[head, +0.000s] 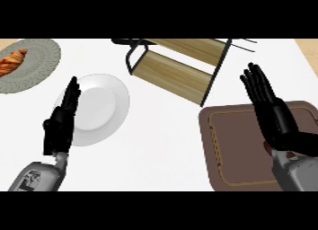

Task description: Pick the sweet potato from the tray and place it in the tiered shelf

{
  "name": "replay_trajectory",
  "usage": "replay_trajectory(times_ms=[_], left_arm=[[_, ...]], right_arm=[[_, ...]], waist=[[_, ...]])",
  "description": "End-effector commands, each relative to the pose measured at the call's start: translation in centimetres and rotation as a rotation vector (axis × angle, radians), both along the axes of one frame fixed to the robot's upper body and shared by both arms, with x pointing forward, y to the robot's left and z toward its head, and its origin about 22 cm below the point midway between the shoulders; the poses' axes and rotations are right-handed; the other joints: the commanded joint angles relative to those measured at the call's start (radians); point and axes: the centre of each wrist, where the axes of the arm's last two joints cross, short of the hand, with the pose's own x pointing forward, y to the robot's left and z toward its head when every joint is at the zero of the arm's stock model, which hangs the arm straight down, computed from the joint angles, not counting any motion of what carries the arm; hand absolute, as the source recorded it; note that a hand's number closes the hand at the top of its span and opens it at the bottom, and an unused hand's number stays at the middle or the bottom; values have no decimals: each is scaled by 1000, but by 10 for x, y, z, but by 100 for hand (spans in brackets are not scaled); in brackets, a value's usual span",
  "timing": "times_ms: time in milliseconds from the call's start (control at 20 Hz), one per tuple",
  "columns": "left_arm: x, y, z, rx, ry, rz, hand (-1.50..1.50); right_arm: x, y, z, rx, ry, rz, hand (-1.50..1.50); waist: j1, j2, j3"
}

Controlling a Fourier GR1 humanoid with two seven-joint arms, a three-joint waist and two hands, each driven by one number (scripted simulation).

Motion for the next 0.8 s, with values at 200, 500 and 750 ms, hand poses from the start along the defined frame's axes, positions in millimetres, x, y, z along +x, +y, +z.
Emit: replay_trajectory(times_ms=[200,500,750], left_arm=[[-28,35,-43,-156,337,80,0],[-35,40,-51,-263,463,31,0],[-32,52,-59,-260,480,15,0]], right_arm=[[-2,-140,81,-325,-162,12,150],[-39,-257,49,-543,148,-168,-150],[-50,-301,74,-558,102,31,-150]], waist=[[-10,7,-3],[21,17,0],[24,13,-2]])
